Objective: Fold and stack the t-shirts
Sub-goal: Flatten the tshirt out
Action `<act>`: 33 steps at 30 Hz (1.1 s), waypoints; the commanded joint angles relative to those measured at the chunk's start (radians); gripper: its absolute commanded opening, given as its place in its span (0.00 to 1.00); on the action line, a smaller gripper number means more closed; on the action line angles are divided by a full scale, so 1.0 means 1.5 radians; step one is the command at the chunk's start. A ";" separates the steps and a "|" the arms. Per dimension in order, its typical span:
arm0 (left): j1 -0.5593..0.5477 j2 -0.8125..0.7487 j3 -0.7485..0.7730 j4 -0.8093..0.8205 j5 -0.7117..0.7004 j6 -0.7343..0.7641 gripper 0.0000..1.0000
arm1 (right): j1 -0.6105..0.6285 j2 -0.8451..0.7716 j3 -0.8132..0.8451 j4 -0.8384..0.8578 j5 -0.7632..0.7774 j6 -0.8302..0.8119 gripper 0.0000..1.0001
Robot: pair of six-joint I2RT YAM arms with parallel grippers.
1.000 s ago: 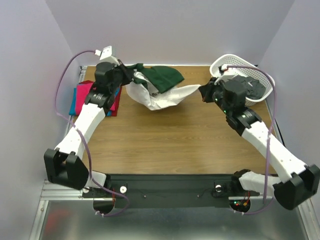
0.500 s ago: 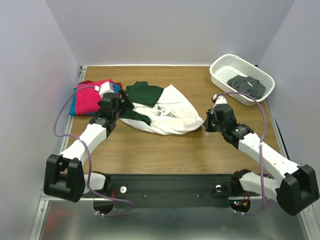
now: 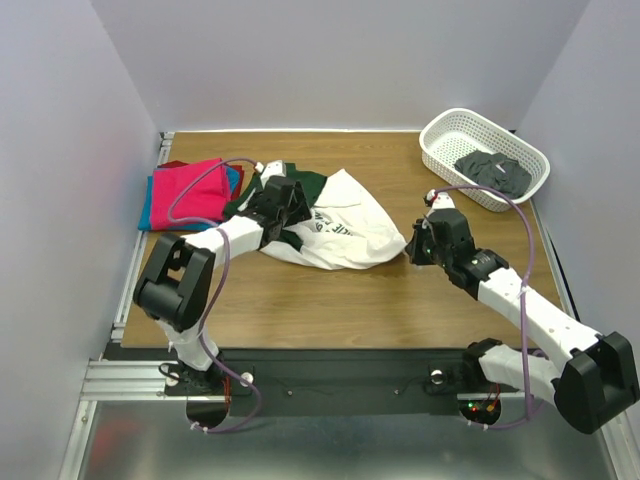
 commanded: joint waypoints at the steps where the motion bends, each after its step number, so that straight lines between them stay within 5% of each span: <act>1: 0.003 0.029 0.075 0.029 -0.021 0.000 0.80 | 0.003 -0.016 -0.007 0.046 -0.028 0.009 0.00; 18: 0.002 0.145 0.148 0.005 -0.033 -0.001 0.70 | 0.003 -0.008 -0.031 0.068 -0.041 -0.003 0.00; 25: 0.002 0.157 0.160 -0.006 -0.058 0.019 0.36 | 0.004 -0.023 -0.039 0.069 -0.039 0.000 0.00; 29: 0.002 0.147 0.162 -0.020 -0.067 0.028 0.06 | 0.004 -0.030 -0.040 0.069 -0.037 0.006 0.00; 33: 0.002 0.104 0.163 -0.038 -0.073 0.038 0.00 | 0.003 -0.028 -0.032 0.068 0.004 0.003 0.01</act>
